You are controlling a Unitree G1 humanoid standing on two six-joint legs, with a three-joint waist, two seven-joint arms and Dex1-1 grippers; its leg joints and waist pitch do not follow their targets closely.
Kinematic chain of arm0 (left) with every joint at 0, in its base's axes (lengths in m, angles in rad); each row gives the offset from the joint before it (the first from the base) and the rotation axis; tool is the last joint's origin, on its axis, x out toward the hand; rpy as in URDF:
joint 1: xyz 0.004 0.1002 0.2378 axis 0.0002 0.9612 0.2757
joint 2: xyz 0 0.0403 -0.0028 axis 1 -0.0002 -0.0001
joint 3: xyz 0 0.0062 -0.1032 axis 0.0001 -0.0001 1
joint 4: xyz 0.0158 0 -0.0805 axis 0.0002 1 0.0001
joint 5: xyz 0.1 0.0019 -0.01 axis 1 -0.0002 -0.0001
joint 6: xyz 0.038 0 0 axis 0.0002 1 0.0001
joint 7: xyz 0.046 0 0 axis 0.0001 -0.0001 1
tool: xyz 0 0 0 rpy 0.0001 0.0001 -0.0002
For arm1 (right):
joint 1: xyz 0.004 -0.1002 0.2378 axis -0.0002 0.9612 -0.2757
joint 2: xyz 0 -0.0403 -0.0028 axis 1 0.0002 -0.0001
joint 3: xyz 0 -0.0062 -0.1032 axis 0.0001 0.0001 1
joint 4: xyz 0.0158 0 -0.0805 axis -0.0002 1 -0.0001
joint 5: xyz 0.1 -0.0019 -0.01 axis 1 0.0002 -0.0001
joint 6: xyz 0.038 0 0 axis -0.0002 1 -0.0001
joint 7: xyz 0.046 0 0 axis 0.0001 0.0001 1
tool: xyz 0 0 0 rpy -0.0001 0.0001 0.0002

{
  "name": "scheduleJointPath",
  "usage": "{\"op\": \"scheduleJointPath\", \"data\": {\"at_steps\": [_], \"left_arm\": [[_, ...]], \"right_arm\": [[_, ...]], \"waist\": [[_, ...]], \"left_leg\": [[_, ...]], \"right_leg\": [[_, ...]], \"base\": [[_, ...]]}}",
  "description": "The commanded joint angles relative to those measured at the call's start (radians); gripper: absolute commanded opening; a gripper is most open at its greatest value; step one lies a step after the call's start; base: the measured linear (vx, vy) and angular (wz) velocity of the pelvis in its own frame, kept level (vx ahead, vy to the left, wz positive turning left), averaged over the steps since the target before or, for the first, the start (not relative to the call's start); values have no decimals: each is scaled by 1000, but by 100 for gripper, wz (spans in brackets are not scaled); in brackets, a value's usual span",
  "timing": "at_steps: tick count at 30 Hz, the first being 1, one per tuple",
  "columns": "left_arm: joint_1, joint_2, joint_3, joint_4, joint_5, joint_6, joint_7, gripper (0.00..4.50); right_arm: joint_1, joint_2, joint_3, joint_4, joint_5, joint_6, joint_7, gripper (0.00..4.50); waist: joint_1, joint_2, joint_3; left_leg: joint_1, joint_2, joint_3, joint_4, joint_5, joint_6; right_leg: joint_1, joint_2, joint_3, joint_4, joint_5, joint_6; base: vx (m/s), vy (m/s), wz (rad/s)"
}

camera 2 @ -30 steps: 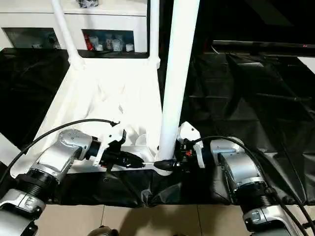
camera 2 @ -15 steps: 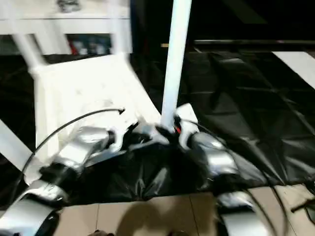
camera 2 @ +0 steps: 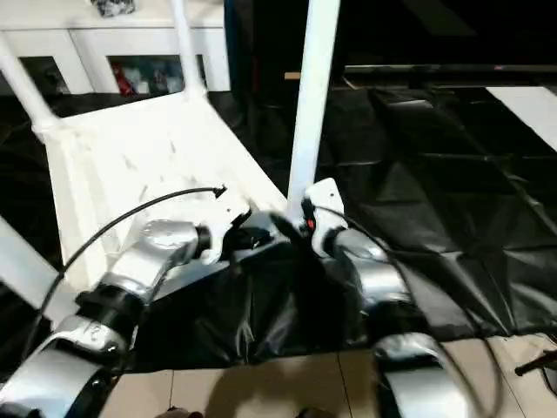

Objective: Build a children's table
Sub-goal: Rotate leg to tighten

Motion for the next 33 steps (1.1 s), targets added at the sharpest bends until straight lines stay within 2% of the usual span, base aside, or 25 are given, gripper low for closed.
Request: {"op": "scheduleJointPath", "data": {"at_steps": [1,3,4,7,8,10,14,21,23,27,30,33], "left_arm": [[-5,-28,-33,-52,-55,-52,-75,0],[8,0,-35,-74,-70,-57,-143,0],[16,15,-36,-86,-79,-57,-183,0],[28,40,-41,-106,-93,-51,-245,0],[30,45,-43,-111,-96,-49,-256,0],[38,66,-50,-129,-107,-39,-297,0],[49,99,-59,-153,-119,-20,-360,0],[52,112,-57,-167,-124,-6,-392,0],[54,116,-60,-171,-127,-3,-395,0],[56,117,-59,-175,-127,-1,-392,0],[55,106,-54,-168,-117,-9,-363,0],[48,90,-48,-153,-102,-17,-318,0]], "right_arm": [[8,11,63,-37,10,-4,106,374],[41,-46,84,-95,32,6,245,374],[59,-77,97,-127,45,15,317,374],[83,-122,119,-173,69,35,416,374],[88,-131,124,-182,73,40,434,374],[105,-160,141,-221,93,64,497,374],[122,-191,167,-270,100,110,578,337],[133,-204,187,-294,101,139,612,276],[142,-207,193,-316,106,157,620,267],[147,-198,185,-326,115,172,610,262],[140,-164,160,-296,101,157,529,261],[124,-130,140,-246,70,123,429,260]], "waist": [[7,-9,-74],[15,-9,-73],[21,-7,-69],[31,-7,-68],[37,-7,-66],[40,-7,-65],[42,-6,-65],[45,-8,-68],[46,-10,-68],[48,-8,-70],[48,-8,-68],[38,-9,-67]], "left_leg": [[15,17,-5,-60,-198,89],[18,19,-4,-60,-208,92],[20,23,-2,-61,-225,90],[21,25,-3,-64,-251,79],[25,26,-3,-67,-280,62],[28,26,-4,-69,-299,48],[25,26,-5,-71,-299,42],[22,25,-6,-69,-268,39],[21,25,-6,-68,-255,42],[23,25,-5,-67,-245,47],[23,25,-6,-69,-263,37],[22,21,-9,-70,-287,17]], "right_leg": [[58,-37,24,-51,-134,-252],[60,-36,22,-52,-152,-254],[56,-36,23,-55,-177,-249],[55,-37,23,-58,-228,-236],[49,-38,24,-63,-279,-225],[49,-38,25,-66,-311,-212],[46,-39,27,-65,-318,-206],[49,-41,27,-62,-293,-206],[50,-39,27,-60,-276,-207],[49,-39,26,-57,-258,-213],[48,-41,26,-60,-289,-207],[46,-44,26,-66,-338,-192]], "base": [[0,0,0],[0,0,0],[0,0,0],[0,0,0],[0,0,0],[0,0,0],[0,0,0],[0,0,0],[0,0,0],[0,0,0],[0,0,0],[0,0,0]]}}
